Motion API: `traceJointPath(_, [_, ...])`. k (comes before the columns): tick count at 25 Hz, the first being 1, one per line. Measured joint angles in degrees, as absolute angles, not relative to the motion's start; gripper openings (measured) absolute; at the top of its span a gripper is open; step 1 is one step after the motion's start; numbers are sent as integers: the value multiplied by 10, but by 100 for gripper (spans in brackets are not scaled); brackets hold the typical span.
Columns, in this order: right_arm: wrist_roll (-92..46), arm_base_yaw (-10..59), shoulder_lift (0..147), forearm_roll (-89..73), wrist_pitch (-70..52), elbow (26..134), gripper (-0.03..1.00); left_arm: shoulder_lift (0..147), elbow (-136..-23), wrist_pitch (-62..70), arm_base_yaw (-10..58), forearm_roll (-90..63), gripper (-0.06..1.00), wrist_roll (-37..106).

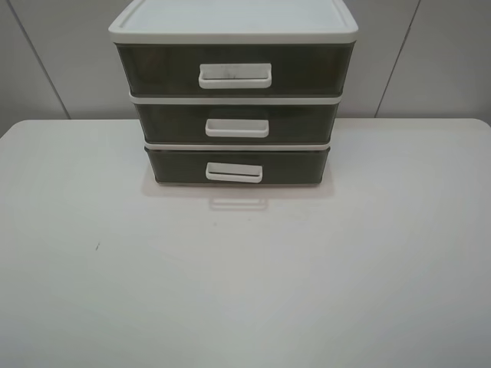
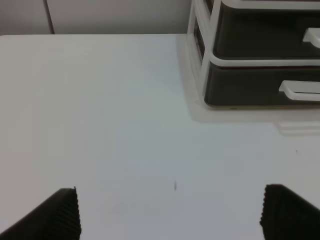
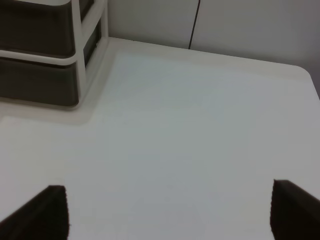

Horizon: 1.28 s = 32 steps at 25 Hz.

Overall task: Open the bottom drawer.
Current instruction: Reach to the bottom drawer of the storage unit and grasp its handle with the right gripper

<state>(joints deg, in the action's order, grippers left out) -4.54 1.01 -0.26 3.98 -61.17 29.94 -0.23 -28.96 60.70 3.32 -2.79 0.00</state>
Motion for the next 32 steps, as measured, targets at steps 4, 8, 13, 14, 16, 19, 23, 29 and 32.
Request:
traceJointPath(4, [-40, 29, 13, 44, -611, 301, 80, -2, -290, 607, 33, -28, 74, 0])
traceJointPath(8, [-39, 70, 91, 54, -595, 325, 80, -2, -290, 607, 33, -28, 74, 0])
traceJointPath(13, [-39, 123, 226, 107, -585, 430, 80, -2, -290, 607, 33, -28, 74, 0])
traceJointPath(14, [-39, 131, 256, 122, -581, 454, 80, -2, -290, 607, 33, -28, 74, 0])
traceJointPath(16, [-38, 144, 307, 151, -569, 489, 80, -2, -290, 607, 33, -28, 74, 0])
traceJointPath(19, [-38, 169, 387, 177, -524, 505, 80, -2, -290, 607, 33, -28, 74, 0])
traceJointPath(23, [-38, 215, 493, 189, -474, 505, 80, -2, -290, 607, 33, -28, 74, 0])
traceJointPath(29, [-37, 290, 669, 186, -365, 505, 80, -2, -290, 607, 33, -28, 74, 0])
traceJointPath(32, [-36, 333, 755, 179, -302, 505, 80, -2, -290, 607, 33, -28, 74, 0])
